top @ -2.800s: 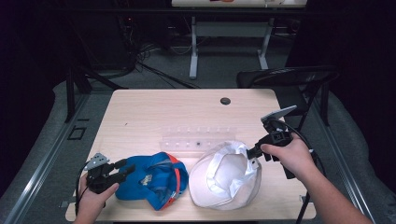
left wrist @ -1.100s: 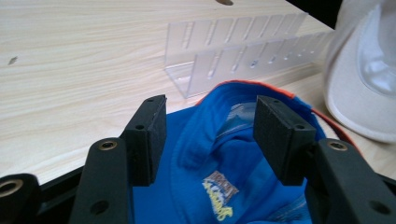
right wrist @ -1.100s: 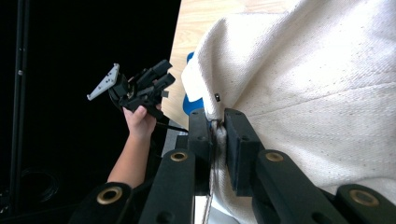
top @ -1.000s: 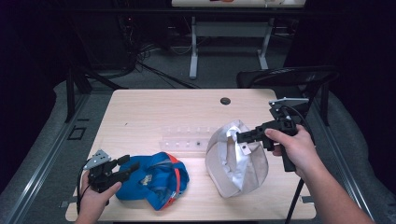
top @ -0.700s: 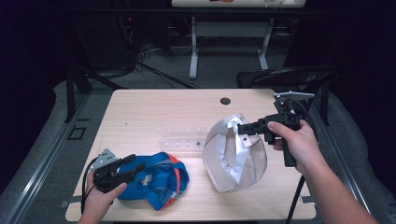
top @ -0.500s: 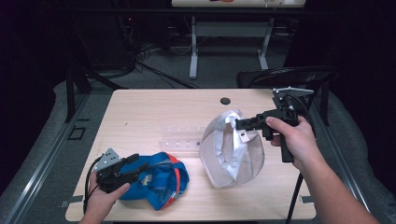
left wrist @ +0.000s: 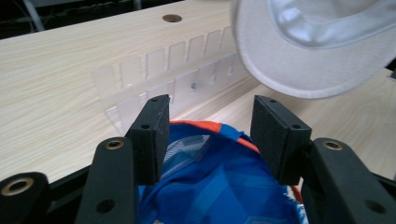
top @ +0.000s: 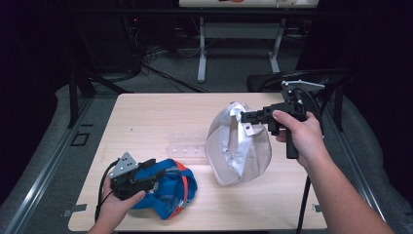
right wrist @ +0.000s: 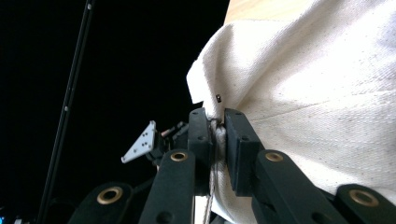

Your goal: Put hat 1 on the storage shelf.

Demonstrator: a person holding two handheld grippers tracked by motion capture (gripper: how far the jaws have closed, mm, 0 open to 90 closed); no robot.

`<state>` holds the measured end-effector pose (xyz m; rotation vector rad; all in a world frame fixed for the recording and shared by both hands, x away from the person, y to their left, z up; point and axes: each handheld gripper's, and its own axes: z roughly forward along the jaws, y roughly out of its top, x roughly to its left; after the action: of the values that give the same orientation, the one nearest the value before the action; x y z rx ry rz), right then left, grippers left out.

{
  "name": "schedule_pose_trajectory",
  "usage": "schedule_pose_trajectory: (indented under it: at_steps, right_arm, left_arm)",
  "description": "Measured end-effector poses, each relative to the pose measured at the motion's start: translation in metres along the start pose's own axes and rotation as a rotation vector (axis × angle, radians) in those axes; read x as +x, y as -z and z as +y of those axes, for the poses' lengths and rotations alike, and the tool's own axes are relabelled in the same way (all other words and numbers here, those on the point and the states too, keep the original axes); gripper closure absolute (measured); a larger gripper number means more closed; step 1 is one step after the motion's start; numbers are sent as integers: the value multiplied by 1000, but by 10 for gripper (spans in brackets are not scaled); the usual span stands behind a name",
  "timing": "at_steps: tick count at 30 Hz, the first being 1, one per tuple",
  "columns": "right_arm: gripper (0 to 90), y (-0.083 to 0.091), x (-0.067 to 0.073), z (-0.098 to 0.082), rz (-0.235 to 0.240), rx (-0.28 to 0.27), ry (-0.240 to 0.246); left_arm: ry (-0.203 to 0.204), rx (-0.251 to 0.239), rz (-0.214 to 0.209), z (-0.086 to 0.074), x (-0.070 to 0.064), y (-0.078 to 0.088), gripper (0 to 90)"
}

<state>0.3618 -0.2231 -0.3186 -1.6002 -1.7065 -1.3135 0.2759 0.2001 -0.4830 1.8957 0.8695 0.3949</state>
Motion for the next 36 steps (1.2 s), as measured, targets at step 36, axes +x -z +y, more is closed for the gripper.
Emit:
schedule_pose_trajectory:
  at_steps: [36]
  right_arm:
    - [819, -53, 25, 41, 34, -59, -22]
  left_arm:
    - [-156, 24, -56, 35, -63, -68, 418]
